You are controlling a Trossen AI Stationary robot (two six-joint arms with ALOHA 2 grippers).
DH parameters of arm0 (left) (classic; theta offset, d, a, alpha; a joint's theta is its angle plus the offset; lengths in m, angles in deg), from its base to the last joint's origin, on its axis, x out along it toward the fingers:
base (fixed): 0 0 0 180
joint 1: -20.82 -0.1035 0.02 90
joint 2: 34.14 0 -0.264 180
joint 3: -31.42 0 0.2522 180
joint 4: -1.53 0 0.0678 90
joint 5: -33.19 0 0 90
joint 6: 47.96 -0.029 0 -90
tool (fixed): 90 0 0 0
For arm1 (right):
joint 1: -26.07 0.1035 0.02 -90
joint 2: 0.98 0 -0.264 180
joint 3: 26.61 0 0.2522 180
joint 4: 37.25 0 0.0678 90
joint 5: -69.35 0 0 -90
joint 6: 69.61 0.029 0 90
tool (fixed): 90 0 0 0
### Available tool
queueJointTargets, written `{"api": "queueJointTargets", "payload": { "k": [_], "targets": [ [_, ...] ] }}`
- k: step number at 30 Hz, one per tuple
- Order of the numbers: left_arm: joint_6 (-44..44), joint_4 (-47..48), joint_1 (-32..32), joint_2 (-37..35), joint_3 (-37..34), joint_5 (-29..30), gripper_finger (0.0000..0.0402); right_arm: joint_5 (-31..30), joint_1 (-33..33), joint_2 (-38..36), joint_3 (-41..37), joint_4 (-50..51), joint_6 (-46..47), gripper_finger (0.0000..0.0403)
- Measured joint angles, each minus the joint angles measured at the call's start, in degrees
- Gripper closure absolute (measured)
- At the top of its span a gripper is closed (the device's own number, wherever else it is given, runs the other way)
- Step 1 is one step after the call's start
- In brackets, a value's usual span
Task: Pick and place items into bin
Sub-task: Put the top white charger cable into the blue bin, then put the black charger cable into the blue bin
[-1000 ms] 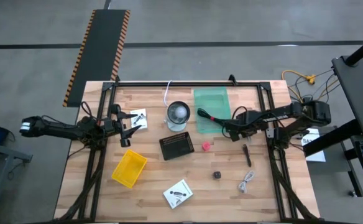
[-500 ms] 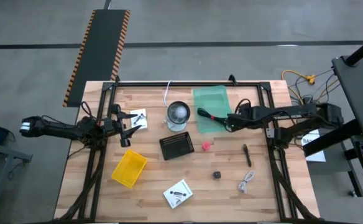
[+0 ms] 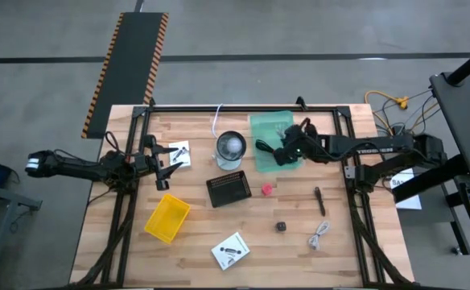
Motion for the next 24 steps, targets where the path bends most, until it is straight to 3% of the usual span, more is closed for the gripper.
{"api": "queueJointTargets", "payload": {
  "k": [5,13,24],
  "targets": [
    [0.0,0.0,0.0,0.0,0.0,0.0,0.0194,0.8,-0.1,3.7,0.0,-7.4,-7.7,0.0379],
    [0.0,0.0,0.0,0.0,0.0,0.0,0.0194,0.9,-1.0,7.5,0.2,-7.3,-11.3,0.0372],
    [-0.1,0.0,0.0,0.0,0.0,0.0,0.0194,1.0,-1.4,5.0,0.9,-7.2,-11.9,0.0253]
  ]
}}
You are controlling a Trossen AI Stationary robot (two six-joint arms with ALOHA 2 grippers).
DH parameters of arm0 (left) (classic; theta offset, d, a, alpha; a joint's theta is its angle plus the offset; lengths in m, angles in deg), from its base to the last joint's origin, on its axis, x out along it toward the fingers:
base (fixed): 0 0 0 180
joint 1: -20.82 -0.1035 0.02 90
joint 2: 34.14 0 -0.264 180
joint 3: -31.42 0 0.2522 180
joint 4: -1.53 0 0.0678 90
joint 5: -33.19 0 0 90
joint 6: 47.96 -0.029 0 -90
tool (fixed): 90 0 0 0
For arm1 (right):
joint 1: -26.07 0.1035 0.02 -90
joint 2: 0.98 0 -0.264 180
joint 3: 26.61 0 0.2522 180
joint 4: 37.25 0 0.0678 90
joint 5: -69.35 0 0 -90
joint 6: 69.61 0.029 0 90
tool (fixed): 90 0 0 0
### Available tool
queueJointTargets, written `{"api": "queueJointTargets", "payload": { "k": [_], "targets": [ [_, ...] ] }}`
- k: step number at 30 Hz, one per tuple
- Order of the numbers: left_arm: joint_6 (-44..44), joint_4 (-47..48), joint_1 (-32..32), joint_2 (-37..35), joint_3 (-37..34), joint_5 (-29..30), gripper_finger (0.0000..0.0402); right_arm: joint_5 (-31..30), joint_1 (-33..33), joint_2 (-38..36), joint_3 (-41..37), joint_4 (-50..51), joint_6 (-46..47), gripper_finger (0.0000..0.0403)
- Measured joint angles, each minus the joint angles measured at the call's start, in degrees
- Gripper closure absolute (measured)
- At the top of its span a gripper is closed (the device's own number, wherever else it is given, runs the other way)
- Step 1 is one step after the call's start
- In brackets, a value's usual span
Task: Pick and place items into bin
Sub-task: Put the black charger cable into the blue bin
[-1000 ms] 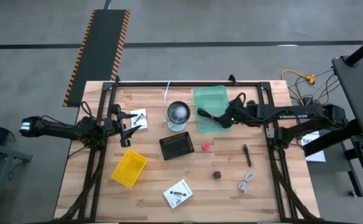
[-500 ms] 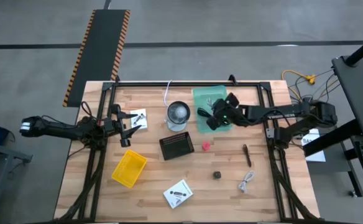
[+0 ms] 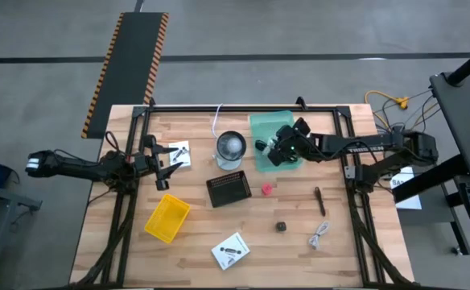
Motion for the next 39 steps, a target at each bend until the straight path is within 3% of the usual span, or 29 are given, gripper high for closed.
{"api": "queueJointTargets", "payload": {
  "k": [3,8,11,17,23,31,39],
  "targets": [
    [0.0,0.0,0.0,0.0,0.0,0.0,0.0194,1.8,0.2,-1.6,0.1,1.2,3.4,0.0231],
    [0.0,0.0,0.0,0.0,0.0,0.0,0.0194,13.9,0.3,-5.8,1.9,10.1,13.2,0.022],
    [0.0,0.0,0.0,0.0,0.0,0.0,0.0194,17.3,2.3,-8.1,3.1,17.0,19.0,0.0222],
    [0.0,0.0,0.0,0.0,0.0,0.0,0.0194,19.2,10.2,-11.3,5.9,34.6,33.3,0.0225],
    [0.0,0.0,0.0,0.0,0.0,0.0,0.0194,21.7,22.6,-12.1,8.3,50.5,54.0,0.0225],
    [0.0,0.0,0.0,0.0,0.0,0.0,0.0194,22.1,36.7,-11.3,6.1,52.6,73.8,0.0225],
    [0.0,0.0,0.0,0.0,0.0,0.0,0.0194,23.3,39.8,-9.7,2.2,52.7,80.1,0.0225]
  ]
}}
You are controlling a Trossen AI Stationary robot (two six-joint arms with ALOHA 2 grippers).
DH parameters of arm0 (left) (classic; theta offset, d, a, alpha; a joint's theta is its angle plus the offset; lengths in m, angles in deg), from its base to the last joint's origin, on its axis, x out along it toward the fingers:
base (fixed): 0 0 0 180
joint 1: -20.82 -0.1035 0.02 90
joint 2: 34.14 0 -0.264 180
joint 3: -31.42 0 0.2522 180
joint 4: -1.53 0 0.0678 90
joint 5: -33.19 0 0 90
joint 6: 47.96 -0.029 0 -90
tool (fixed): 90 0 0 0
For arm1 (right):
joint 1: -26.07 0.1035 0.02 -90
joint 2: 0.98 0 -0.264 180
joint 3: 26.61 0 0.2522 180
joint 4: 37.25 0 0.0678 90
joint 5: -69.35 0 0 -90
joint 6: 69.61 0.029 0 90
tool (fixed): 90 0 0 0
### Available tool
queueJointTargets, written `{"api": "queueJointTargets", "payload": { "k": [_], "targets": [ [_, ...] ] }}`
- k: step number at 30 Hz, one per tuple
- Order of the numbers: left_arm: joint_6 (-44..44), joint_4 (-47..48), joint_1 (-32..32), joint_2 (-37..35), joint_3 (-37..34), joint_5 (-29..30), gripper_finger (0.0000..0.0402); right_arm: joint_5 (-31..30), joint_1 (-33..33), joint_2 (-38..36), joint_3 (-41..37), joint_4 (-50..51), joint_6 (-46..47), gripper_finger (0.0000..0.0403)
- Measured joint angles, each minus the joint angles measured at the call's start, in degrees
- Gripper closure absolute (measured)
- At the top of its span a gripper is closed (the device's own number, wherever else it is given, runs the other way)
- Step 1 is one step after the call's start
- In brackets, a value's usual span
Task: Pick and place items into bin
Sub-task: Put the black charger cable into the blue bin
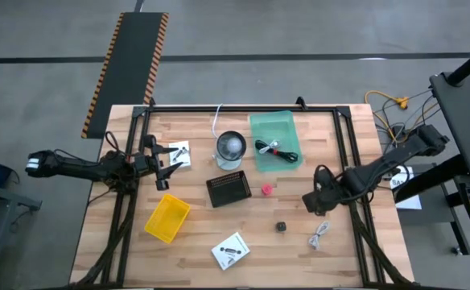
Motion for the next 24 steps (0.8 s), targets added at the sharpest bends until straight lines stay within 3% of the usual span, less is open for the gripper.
{"api": "queueJointTargets", "payload": {
  "k": [13,24],
  "targets": [
    [0.0,0.0,0.0,0.0,0.0,0.0,0.0194,-0.8,-0.1,0.6,-5.0,-1.4,4.4,0.0225],
    [0.0,0.0,0.0,0.0,0.0,0.0,0.0194,2.1,-0.2,0.7,-11.3,-12.2,0.1,0.0225]
  ]
}}
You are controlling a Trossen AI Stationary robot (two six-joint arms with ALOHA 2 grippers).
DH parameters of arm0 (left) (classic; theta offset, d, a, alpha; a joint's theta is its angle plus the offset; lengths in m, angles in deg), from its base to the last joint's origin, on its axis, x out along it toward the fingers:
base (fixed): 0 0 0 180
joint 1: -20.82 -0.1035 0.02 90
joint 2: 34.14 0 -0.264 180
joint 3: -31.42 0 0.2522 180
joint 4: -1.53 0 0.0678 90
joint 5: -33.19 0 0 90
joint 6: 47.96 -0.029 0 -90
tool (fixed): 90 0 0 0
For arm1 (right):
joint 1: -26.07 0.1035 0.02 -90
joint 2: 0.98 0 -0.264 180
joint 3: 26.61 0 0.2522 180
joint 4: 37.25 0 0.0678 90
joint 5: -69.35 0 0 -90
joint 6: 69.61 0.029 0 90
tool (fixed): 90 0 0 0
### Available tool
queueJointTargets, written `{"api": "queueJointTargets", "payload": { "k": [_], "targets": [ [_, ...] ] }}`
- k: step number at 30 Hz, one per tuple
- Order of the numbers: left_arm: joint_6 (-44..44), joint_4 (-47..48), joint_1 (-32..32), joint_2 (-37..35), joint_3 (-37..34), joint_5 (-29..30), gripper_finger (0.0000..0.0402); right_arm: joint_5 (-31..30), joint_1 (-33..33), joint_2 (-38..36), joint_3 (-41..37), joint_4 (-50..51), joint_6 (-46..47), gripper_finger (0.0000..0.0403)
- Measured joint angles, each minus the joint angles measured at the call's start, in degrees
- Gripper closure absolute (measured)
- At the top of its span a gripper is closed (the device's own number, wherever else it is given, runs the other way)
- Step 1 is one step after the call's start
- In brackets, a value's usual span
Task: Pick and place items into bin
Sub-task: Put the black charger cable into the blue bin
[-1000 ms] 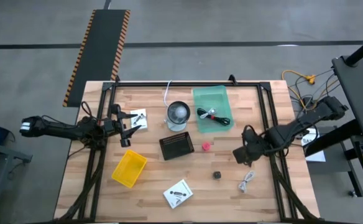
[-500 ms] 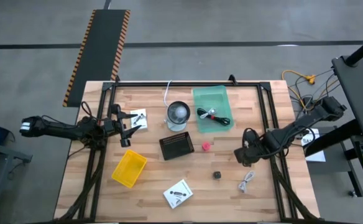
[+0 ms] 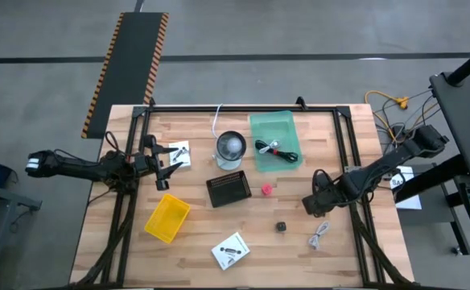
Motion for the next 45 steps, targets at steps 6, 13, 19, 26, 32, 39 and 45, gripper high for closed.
{"api": "queueJointTargets", "payload": {
  "k": [6,13,19,26,32,39,45],
  "targets": [
    [0.0,0.0,0.0,0.0,0.0,0.0,0.0194,0.6,0.0,0.0,-2.8,-0.3,1.5,0.0225],
    [0.0,0.0,0.0,0.0,0.0,0.0,0.0194,0.7,0.0,0.0,-6.2,-5.7,1.6,0.0225],
    [0.1,0.0,0.0,0.0,0.0,0.0,0.0194,0.8,0.0,0.0,-6.9,-7.3,0.5,0.0225],
    [0.1,0.0,0.0,0.0,0.0,0.0,0.0194,5.1,0.0,0.8,-7.0,-7.7,-0.6,0.0239],
    [0.1,0.0,0.0,0.0,0.0,0.0,0.0194,4.5,0.0,1.7,-7.1,-7.5,-0.6,0.0268],
    [0.1,0.0,0.0,0.0,0.0,0.0,0.0194,4.5,0.0,1.6,-7.1,-7.8,-0.8,0.0324],
    [0.2,0.0,0.0,0.0,0.0,0.0,0.0194,4.7,0.0,1.6,-7.1,-8.4,-3.0,0.0383]
  ]
}}
